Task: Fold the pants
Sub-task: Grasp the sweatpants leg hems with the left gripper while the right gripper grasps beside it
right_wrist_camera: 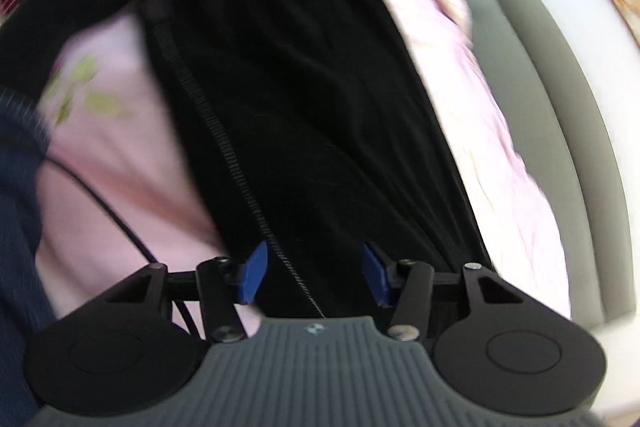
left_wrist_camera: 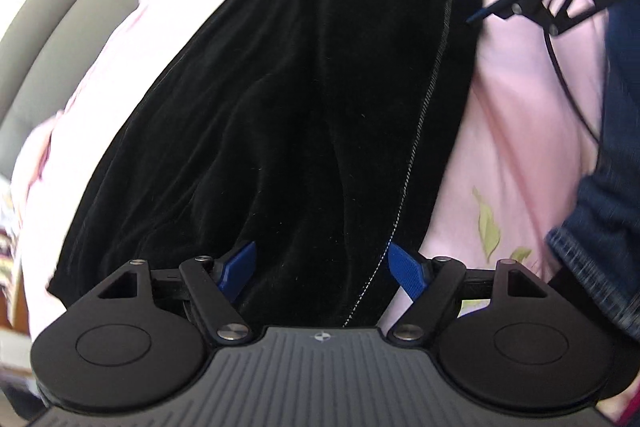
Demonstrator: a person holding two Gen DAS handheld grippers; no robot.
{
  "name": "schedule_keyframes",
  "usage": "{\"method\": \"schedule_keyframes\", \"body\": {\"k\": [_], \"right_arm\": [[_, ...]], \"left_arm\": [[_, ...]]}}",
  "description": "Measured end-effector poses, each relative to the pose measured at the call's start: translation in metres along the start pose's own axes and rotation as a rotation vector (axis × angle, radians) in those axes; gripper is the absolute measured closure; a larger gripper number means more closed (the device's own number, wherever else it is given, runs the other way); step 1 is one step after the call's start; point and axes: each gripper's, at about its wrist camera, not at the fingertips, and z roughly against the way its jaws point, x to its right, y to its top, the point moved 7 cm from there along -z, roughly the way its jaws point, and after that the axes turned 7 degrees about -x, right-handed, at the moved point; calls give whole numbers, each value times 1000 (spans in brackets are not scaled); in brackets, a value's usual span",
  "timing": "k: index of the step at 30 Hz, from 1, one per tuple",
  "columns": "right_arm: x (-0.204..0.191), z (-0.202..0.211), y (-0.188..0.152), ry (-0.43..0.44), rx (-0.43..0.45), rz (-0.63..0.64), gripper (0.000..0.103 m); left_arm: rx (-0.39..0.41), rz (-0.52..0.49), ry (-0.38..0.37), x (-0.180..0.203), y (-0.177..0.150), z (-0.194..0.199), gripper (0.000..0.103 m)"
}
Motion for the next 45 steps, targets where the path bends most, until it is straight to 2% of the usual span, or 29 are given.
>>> {"method": "schedule_keyframes", "body": {"k": [3, 6, 8, 11, 14, 18, 22, 26, 29, 32, 33, 35, 37, 39, 40, 41, 45], "right_arm": [[-18, 0, 4, 30, 21, 125, 61], [-35, -3, 3, 70, 28, 156, 61], [-42, -5, 2, 67, 33, 168, 61], [-53, -9, -9, 42, 19, 215, 61], [-57, -16, -13, -26, 23, 260, 59], [-55, -26, -19, -50, -5, 230, 60], [-53, -36, -25, -66, -40, 203, 59], [-51, -38, -29, -52, -61, 180, 61], [-45, -40, -29, -79, -63, 188, 63], [-30, -41, -28, -145, -61, 148, 65], [-22, -39, -26, -148, -54, 101, 66], [-4, -35, -22, -107, -38, -34, 76], [7, -30, -19, -91, -21, -101, 80], [10, -29, -18, -104, -15, -101, 83], [11, -29, -18, -111, -16, -104, 85], [14, -28, -19, -113, -18, -114, 86], [26, -33, -14, -102, -15, -128, 91]], "left_arm": [[4, -51, 5, 5, 4, -3, 14], [15, -66, 2, 12, 5, -9, 14], [-6, -61, -2, 14, 2, -21, 12], [-10, -50, -10, 10, 3, -25, 6], [2, -70, -1, 6, -4, -28, 0], [23, -88, 6, -2, -5, -38, 0], [37, -33, -57, -10, -11, -41, 0], [91, -29, -53, -8, -12, -44, 0], [94, -30, -48, -12, -19, -42, 0], [97, -123, -16, -11, -28, -36, 0], [98, -174, -2, -8, -33, -33, 0], [95, -244, 21, -3, -42, -28, 0], [93, -242, 23, -3, -48, -24, 0], [60, -223, -10, -3, -50, -26, 0], [38, -231, -25, 1, -51, -27, 11], [24, -249, -31, 6, -52, -28, 17], [24, -294, 44, 13, -55, -29, 16]]}}
